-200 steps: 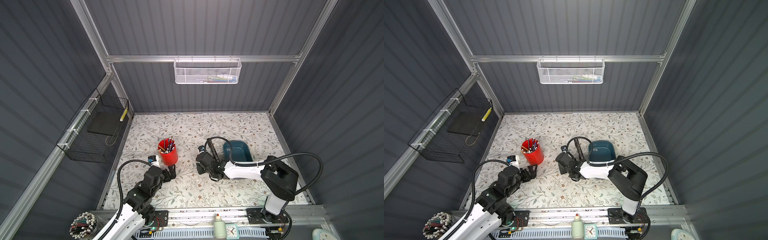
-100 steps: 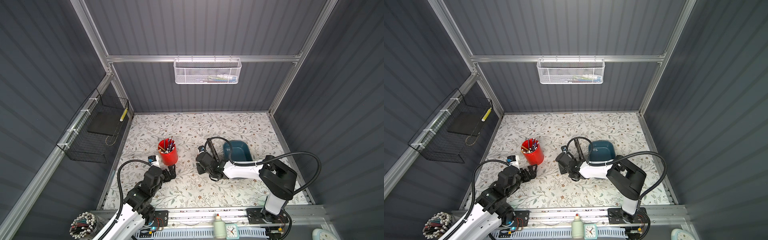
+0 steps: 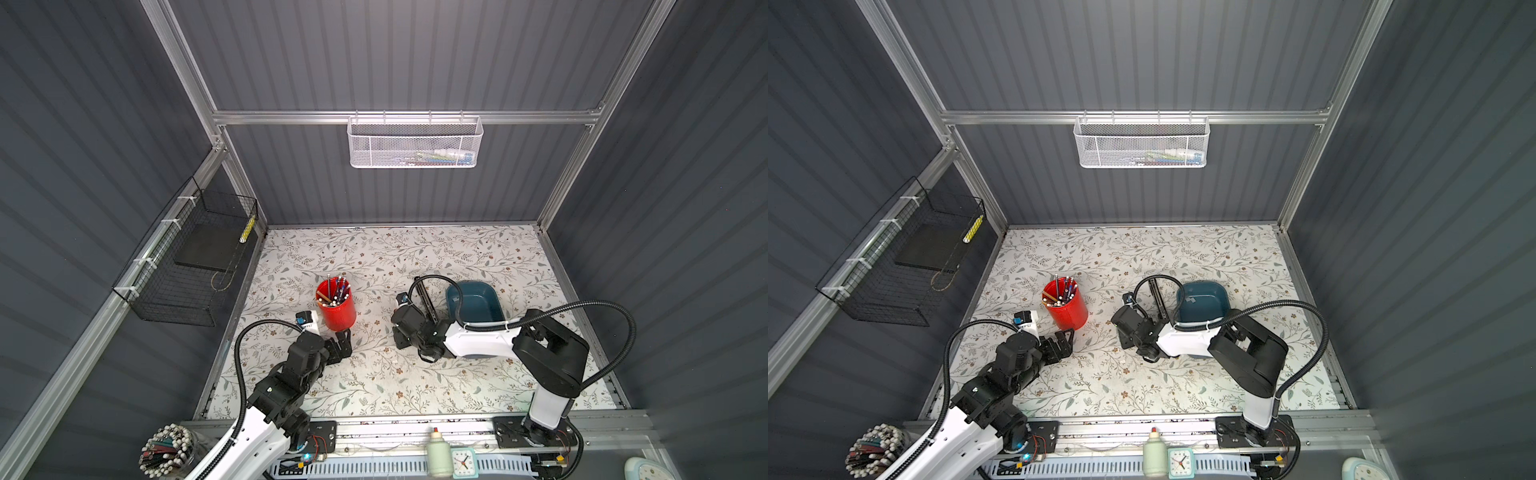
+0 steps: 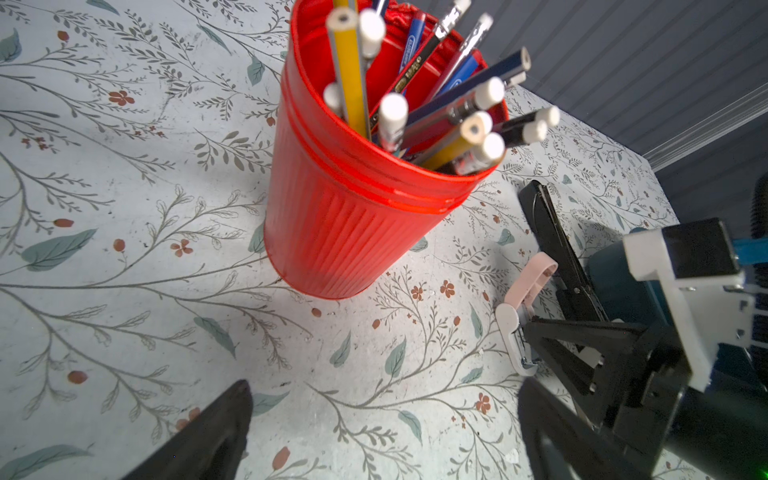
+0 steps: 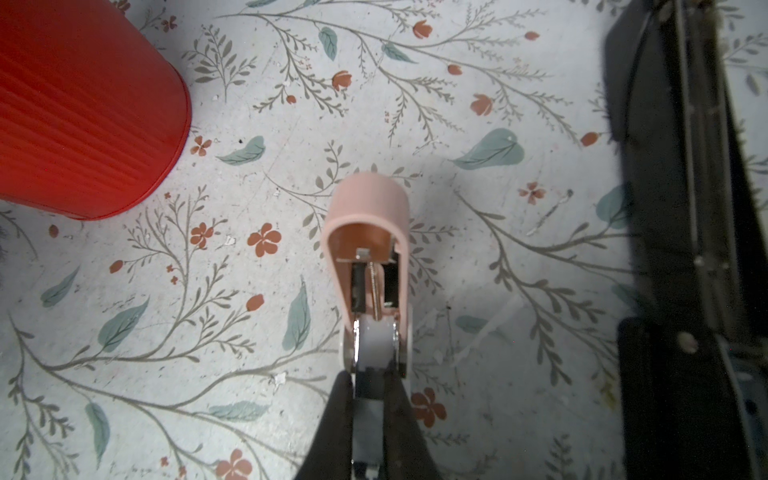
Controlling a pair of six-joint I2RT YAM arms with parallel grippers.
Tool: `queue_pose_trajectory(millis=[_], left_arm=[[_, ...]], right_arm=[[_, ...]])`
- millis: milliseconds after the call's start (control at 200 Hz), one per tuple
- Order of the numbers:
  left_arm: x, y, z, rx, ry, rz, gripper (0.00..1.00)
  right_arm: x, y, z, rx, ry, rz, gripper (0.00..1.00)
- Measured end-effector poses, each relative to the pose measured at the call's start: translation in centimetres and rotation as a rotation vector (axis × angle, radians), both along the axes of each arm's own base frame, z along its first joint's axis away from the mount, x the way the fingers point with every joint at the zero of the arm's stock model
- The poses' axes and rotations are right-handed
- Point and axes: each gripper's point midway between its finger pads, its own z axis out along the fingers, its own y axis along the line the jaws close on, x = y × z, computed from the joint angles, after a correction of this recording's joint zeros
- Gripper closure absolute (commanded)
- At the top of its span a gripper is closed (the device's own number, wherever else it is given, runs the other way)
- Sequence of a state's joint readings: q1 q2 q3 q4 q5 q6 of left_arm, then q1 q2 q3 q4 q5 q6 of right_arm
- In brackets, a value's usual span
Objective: Load the staples into the stapler
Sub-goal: 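Press the staple strip into the pink stapler's channel with the right gripper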
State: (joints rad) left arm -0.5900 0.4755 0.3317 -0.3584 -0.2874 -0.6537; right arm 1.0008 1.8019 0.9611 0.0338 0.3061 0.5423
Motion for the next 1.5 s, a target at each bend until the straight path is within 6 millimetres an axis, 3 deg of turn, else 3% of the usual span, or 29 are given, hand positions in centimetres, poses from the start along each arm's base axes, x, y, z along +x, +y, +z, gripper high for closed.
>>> queue_pose_trajectory(millis=[420,1501], left_arm=[[0.0,0.0,0.0,0.000,0.000,0.000,0.00],[0.0,0.0,0.0,0.000,0.000,0.000,0.00]], right_arm=[[0.1,0.2,1.5,0.028,-0.022,0.008,0.93],[0.1,-0.4,0.2,-0.003,-0.007,0.002,0.94]])
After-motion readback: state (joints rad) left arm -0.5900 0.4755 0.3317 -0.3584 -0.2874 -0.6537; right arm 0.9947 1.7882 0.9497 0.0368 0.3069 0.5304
